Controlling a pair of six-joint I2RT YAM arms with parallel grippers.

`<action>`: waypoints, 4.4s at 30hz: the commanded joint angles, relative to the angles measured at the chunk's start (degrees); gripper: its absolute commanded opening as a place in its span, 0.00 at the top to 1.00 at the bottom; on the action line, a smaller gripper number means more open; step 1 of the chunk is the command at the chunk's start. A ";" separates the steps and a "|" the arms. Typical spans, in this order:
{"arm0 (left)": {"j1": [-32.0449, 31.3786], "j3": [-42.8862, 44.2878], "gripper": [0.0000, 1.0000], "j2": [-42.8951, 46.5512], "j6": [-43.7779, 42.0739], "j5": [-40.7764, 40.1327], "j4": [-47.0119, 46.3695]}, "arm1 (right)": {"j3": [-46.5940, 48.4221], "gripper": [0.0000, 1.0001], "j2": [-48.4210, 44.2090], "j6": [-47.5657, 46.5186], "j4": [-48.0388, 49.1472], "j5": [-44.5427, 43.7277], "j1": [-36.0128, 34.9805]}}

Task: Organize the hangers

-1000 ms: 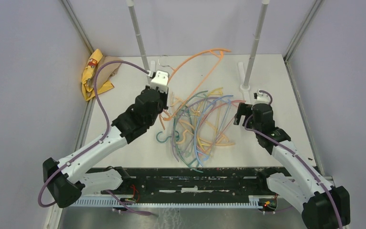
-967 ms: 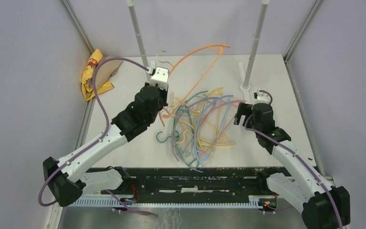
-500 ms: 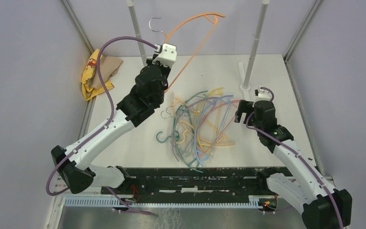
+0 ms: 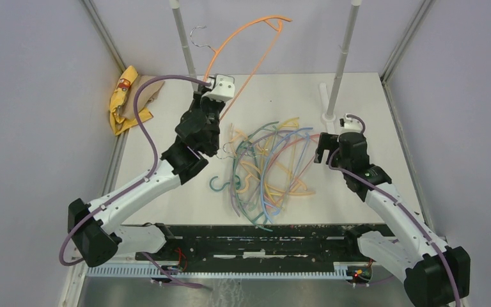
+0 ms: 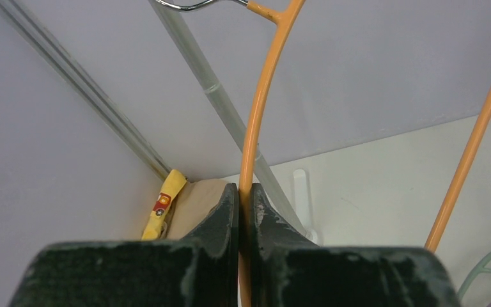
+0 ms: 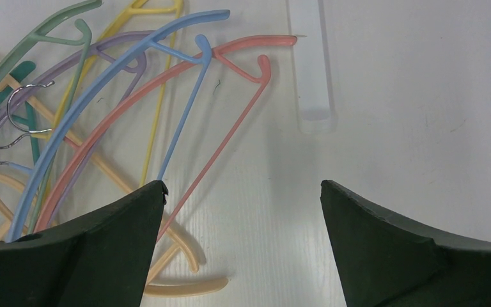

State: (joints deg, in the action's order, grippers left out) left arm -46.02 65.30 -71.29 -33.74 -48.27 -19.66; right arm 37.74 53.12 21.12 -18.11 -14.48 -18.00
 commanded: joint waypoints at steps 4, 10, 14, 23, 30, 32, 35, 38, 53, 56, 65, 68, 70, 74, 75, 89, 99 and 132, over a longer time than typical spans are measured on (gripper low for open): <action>-1.33 -2.06 0.97 3.20 -8.07 -1.04 -16.71 | 5.15 0.00 2.69 -1.26 1.65 -1.77 -0.28; -1.33 8.04 0.97 -2.99 -12.46 0.09 -14.28 | 6.47 0.00 5.14 -1.00 2.48 -1.52 -0.33; -1.22 17.58 0.97 -8.34 -12.56 0.48 -7.37 | 8.41 0.00 6.64 -1.80 1.77 -1.64 -0.28; -1.22 31.69 0.97 -16.74 -13.19 0.30 1.13 | 9.60 0.00 6.32 -3.66 1.23 -3.43 -0.27; -1.00 28.26 0.97 -16.52 -12.76 -0.54 1.20 | 8.28 0.00 6.51 -3.42 2.34 -3.67 -0.19; -0.92 27.22 0.97 -16.96 -12.50 -0.86 1.82 | 8.08 0.00 6.64 -3.29 2.45 -3.58 -0.19; -0.75 27.02 0.97 -18.09 -12.81 -1.85 3.34 | 7.81 0.00 6.50 -3.34 2.54 -3.83 -0.24; -0.40 27.37 0.97 -18.96 -12.93 -1.97 4.17 | 7.45 0.00 6.36 -3.52 2.96 -4.23 -0.19; -0.14 44.24 0.97 -26.92 -16.92 -0.16 7.19 | 8.53 0.00 8.75 -4.12 4.03 -4.49 -0.19; 0.17 47.18 0.97 -28.79 -16.96 0.11 9.54 | 8.91 0.00 9.52 -4.25 4.18 -4.75 -0.22; 1.75 61.28 0.97 -37.73 -13.16 -0.09 22.84 | 9.70 0.00 11.77 -4.33 5.07 -4.86 -0.13; 2.14 65.01 0.97 -40.48 -13.45 -0.76 23.88 | 10.03 0.00 12.75 -4.64 5.35 -4.73 -0.12; 2.46 66.15 0.97 -41.54 -13.42 -0.45 23.49 | 10.18 0.00 13.50 -4.77 5.77 -4.68 -0.11; 3.85 68.81 0.97 -44.37 -11.91 0.53 26.06 | 10.59 0.00 15.21 -4.74 6.14 -4.31 -0.09; 4.24 68.93 0.97 -44.93 -11.33 0.48 27.05 | 10.61 0.00 15.58 -4.61 6.22 -4.22 -0.09; 6.25 47.87 0.44 -30.91 5.51 8.88 30.42 | 15.85 0.00 16.31 -3.28 1.53 -2.66 -0.15; 7.27 45.12 0.01 -20.39 13.76 22.26 39.87 | 18.86 0.00 17.19 -2.02 -1.87 -0.18 -0.17; 8.14 -12.84 0.00 15.12 45.41 35.78 38.03 | 26.19 0.36 40.38 9.51 -1.55 5.29 -26.21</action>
State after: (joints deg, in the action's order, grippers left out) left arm -37.95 53.95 -57.41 7.70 -14.44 22.31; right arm 60.38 91.33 28.47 -22.37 -9.89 -44.14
